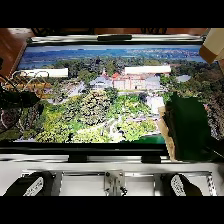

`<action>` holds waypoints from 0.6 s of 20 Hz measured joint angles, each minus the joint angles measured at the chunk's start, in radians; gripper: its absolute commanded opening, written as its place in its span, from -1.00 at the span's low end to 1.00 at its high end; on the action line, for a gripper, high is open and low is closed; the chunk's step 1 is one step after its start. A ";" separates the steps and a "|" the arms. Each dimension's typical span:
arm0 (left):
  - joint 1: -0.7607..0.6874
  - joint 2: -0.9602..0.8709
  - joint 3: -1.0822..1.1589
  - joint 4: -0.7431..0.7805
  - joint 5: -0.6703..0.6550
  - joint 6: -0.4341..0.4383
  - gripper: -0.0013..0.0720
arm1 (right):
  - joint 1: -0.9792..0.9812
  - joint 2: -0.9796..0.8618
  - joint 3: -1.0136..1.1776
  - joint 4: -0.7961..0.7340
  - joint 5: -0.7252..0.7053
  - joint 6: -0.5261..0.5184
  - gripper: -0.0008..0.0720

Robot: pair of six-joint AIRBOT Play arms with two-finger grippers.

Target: Fold the shirts.

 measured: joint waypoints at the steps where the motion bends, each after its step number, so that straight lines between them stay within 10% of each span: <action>1: 0.000 0.000 0.000 0.000 0.000 0.000 -0.88 | 0.000 0.002 -0.006 -0.003 -0.008 -0.009 0.75; 10: -0.119 -0.144 0.137 0.239 -0.055 -0.019 -0.81 | 0.248 0.002 0.372 0.035 -0.407 0.006 0.66; 12: -0.188 -0.232 0.209 0.321 -0.086 -0.061 0.98 | 0.414 -0.030 0.421 0.043 -0.499 0.091 0.66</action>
